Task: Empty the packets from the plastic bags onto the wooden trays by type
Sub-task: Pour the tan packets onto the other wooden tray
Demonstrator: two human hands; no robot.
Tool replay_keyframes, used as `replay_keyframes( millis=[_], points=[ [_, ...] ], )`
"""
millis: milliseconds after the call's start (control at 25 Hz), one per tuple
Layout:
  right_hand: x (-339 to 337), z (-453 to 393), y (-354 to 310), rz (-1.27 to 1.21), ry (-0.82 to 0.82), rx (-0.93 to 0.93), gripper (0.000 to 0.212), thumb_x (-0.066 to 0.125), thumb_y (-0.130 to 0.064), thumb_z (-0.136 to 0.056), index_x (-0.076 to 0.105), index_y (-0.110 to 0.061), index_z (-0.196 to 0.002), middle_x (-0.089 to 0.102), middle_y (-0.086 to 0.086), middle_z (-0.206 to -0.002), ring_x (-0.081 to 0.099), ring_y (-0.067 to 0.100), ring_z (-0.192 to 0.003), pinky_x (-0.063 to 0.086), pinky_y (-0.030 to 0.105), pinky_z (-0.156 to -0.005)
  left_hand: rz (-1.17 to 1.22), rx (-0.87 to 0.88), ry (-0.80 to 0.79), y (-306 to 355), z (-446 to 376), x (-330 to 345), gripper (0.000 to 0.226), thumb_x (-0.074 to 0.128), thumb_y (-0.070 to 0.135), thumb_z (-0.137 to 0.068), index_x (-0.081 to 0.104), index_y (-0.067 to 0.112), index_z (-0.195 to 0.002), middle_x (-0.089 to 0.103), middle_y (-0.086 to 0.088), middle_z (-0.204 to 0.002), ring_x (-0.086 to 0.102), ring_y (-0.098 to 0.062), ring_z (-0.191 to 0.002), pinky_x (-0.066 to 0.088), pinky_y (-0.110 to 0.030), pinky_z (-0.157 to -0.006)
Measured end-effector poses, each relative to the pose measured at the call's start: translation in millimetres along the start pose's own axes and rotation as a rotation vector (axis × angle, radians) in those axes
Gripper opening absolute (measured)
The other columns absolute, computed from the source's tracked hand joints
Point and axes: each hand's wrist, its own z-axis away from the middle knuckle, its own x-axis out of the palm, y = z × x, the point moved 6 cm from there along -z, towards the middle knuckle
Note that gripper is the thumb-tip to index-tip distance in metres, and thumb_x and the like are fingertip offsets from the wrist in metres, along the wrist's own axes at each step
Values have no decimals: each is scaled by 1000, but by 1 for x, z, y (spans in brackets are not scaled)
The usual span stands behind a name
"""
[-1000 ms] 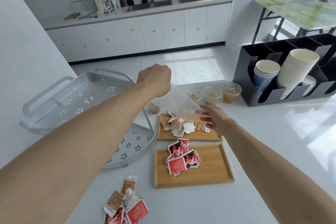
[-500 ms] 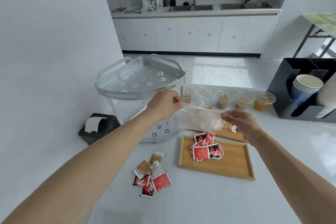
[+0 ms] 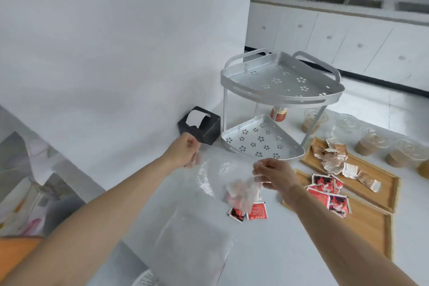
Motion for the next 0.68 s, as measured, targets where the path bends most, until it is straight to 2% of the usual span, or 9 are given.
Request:
replay_keyframes(
  millis=[120,280,360,520,600,680],
  points=[
    [53,-16,9,36,-99,51,17,71,-5,-85,69,-11,-100,71,8,-82,65,16,-61,47,23,-55,108,-140,158,-61,1,-35,9,48,15,-97,52,9,-103,63,-9,-73,59,-25,-68,53,-33,-64],
    [97,-38,22,58,-104,124,24,67,1,-84,67,-13,-103,68,6,-77,65,18,-61,45,23,-52,244,-307,305,-126,4,-61,11,52,18,-98,55,12,-105,63,-12,-83,58,-22,-59,48,-28,-57],
    [113,-52,30,73,-68,167,24,63,2,-84,67,-12,-104,67,7,-75,64,19,-62,47,25,-54,331,-370,311,-148,0,-63,12,53,16,-97,56,15,-108,64,-11,-86,60,-20,-61,48,-28,-58],
    [135,-75,46,77,-34,227,26,59,3,-84,66,-9,-106,67,10,-75,68,21,-64,55,28,-58,486,-458,292,-174,-12,-60,32,56,4,-89,54,16,-118,62,-9,-99,63,-26,-79,50,-31,-67],
    [139,-82,50,84,-15,241,27,57,3,-85,66,-9,-109,67,12,-78,68,23,-67,57,29,-61,466,-471,285,-182,-17,-57,40,61,3,-85,53,15,-123,61,-8,-94,59,-26,-80,47,-29,-68],
    [144,-86,54,81,-19,261,31,58,2,-86,65,-10,-114,66,14,-82,66,24,-71,60,33,-67,418,-468,282,-188,-20,-53,48,63,-1,-84,51,12,-128,59,-5,-85,57,-22,-72,44,-26,-64]
  ],
)
